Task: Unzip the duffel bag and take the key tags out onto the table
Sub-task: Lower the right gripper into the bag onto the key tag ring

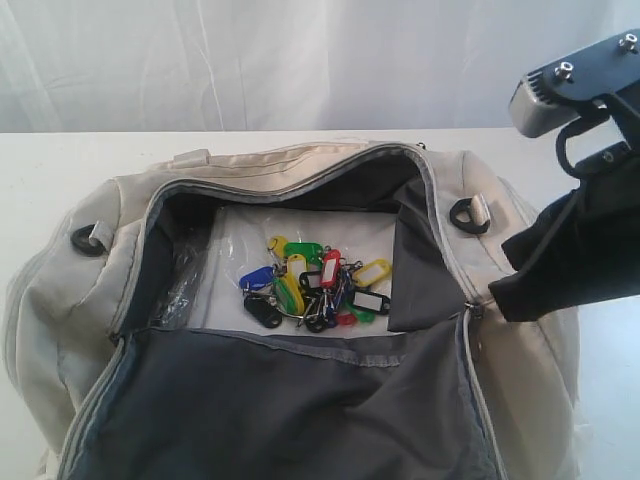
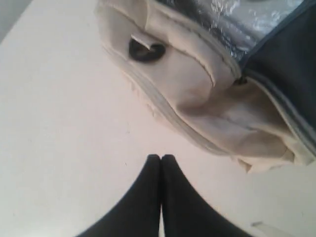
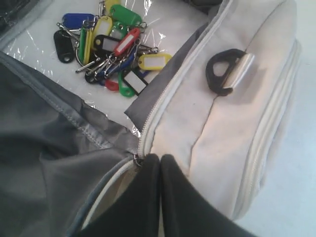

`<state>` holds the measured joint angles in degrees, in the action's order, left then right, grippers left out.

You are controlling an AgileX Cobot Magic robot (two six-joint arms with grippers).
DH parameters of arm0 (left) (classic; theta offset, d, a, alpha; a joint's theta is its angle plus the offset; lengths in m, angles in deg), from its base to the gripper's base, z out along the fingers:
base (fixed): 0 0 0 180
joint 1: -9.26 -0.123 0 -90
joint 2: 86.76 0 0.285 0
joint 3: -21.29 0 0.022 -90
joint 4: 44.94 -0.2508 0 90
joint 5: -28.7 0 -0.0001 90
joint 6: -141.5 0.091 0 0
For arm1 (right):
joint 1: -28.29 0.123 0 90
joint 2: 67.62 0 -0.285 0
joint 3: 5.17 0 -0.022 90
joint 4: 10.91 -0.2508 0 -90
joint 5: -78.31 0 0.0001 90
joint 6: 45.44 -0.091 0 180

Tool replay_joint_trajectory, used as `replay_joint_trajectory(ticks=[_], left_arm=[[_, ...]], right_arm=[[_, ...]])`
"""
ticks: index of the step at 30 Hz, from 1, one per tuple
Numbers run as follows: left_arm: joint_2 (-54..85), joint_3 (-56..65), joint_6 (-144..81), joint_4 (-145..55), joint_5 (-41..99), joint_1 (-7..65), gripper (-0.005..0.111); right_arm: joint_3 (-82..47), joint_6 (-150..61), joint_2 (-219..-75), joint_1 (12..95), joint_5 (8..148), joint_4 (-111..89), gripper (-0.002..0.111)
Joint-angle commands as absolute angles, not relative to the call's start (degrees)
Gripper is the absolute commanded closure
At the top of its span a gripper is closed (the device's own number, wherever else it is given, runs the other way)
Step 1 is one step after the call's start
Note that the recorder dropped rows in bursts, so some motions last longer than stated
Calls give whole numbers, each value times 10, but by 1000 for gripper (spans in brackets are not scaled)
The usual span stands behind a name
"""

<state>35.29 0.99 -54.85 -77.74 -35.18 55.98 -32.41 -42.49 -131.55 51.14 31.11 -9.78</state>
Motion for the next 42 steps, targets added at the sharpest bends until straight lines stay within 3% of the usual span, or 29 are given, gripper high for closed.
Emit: replay_joint_trajectory(ticks=[1,4,6,13,26,39,42], left_arm=[[312,7,-396,-567,-242,401,107],[250,18,-259,-363,-222,309,107],[219,18,-232,-314,-222,294,107],[212,5,-232,-287,-180,294,107],[211,-11,-236,-250,-170,294,107],[210,-11,-236,-240,-159,294,107],[208,-11,-236,-238,-158,294,107]], right_arm=[[-322,-427,-1316,512,289,-96,108],[-322,-427,-1314,512,226,-105,108],[-322,-429,-1313,512,197,-126,108],[-294,-428,-1307,512,210,-204,108],[-118,-389,-1577,575,290,-216,108],[-104,-154,-1712,581,357,-212,108],[-105,-73,-1725,581,343,-212,99]])
